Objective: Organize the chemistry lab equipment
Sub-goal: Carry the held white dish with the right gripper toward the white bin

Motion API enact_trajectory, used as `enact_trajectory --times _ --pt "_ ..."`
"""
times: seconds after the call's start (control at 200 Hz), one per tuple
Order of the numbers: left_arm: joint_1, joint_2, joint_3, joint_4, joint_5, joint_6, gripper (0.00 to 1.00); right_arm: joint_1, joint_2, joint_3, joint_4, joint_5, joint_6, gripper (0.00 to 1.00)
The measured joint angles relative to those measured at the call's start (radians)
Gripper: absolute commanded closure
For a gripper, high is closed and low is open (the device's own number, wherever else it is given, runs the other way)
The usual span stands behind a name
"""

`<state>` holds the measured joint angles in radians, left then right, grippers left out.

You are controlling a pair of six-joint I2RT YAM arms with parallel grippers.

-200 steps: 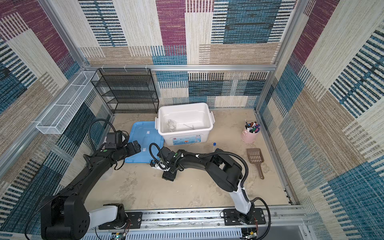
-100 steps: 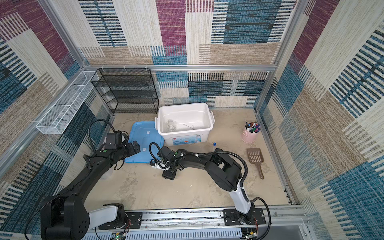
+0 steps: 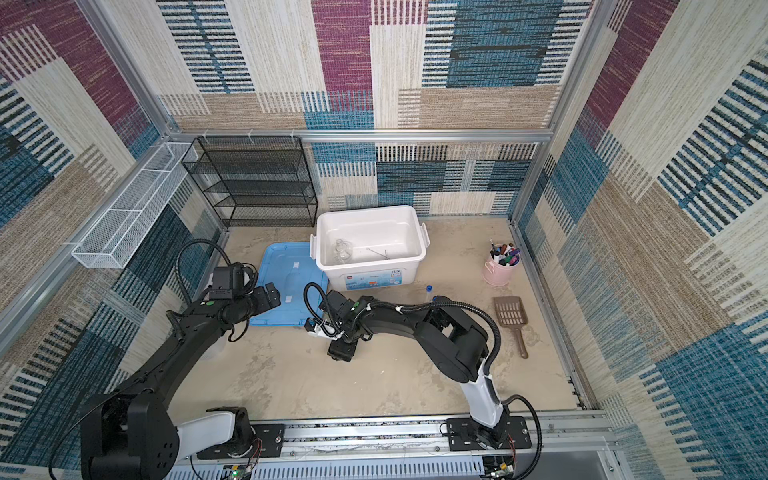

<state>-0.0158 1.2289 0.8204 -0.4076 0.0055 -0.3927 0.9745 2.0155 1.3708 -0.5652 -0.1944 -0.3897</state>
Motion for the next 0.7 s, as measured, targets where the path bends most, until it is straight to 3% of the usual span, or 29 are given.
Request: enact_trajectory --times 0.26,0.701 --pt "0.000 -0.003 -0.004 0.000 0.000 0.000 0.01 -0.001 -0.020 -0.033 0.032 0.004 0.012 0.18" --pt "0.000 -0.017 -0.022 0.000 0.000 0.001 0.01 -0.005 0.013 0.064 -0.150 0.037 0.026 0.19"
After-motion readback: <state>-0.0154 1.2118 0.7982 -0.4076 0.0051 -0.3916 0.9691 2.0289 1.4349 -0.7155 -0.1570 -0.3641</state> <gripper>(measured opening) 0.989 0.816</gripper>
